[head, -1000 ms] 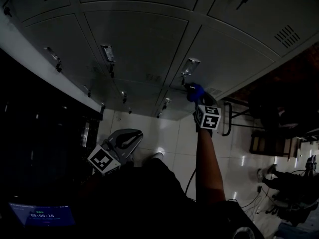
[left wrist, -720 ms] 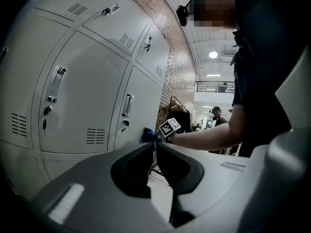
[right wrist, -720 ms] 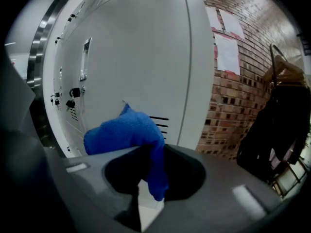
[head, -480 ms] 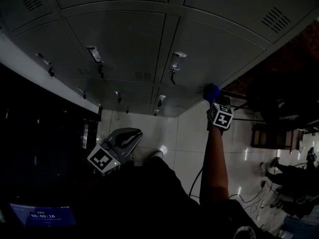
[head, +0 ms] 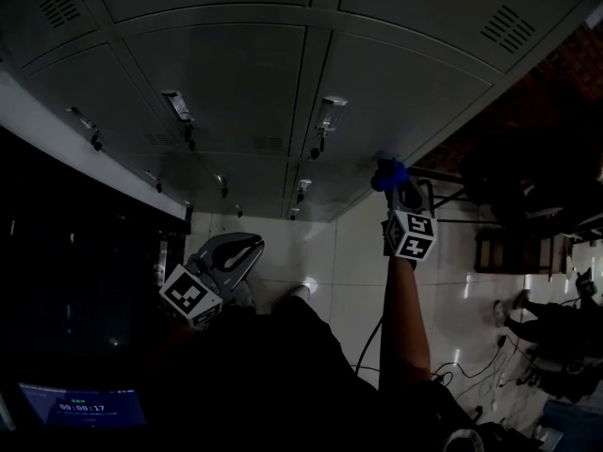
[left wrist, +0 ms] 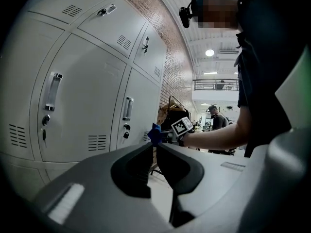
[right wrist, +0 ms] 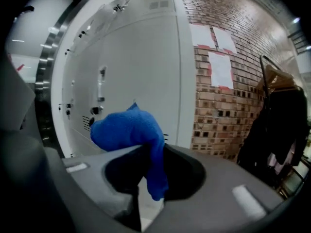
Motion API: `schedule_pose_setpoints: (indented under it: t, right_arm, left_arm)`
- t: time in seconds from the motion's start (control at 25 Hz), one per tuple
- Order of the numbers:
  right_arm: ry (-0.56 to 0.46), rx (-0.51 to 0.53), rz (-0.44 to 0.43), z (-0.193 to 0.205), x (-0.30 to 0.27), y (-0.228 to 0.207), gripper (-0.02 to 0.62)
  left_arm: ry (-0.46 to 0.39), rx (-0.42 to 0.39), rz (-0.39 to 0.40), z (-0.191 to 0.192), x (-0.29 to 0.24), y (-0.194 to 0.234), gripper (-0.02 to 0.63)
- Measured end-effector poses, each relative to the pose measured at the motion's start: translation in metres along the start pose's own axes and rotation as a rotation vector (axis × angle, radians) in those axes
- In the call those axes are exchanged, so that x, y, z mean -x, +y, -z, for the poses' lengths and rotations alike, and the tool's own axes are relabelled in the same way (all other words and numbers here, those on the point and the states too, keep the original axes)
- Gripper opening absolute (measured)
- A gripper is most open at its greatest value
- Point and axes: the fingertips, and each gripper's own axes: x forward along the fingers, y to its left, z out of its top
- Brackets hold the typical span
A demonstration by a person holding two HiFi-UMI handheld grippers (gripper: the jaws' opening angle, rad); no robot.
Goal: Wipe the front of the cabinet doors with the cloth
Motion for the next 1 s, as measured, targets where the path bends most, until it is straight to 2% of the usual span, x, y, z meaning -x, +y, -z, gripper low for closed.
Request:
schedule_pose_setpoints:
  t: [0.36, 0.56, 0.76, 1.0]
  right_arm:
    - [-0.213, 0.122, -0.438, -0.065, 0.092, 0.188, 0.074]
    - [-0.217, 0.118, -0.589, -0.077, 0.125, 0.259, 0.074]
    - [-0.186, 0.091, -0.647, -0.067, 0.146, 0.293, 0.075]
    - [-0.172, 0.072, -0.609, -0.066, 0.15, 0.298, 0.074]
  left_arm:
    - [-0.05, -0.017, 0.051, -0.012, 0.011, 0.009, 0.012]
    - [-0.073, -0.028, 0.052, -0.021, 0.029, 0.02, 0.011]
    - [-0.072, -0.017, 0.068, -0.021, 0.046, 0.013, 0.0]
    - [-0.088, -0.018, 0.072, -0.017, 0.056, 0.014, 0.0]
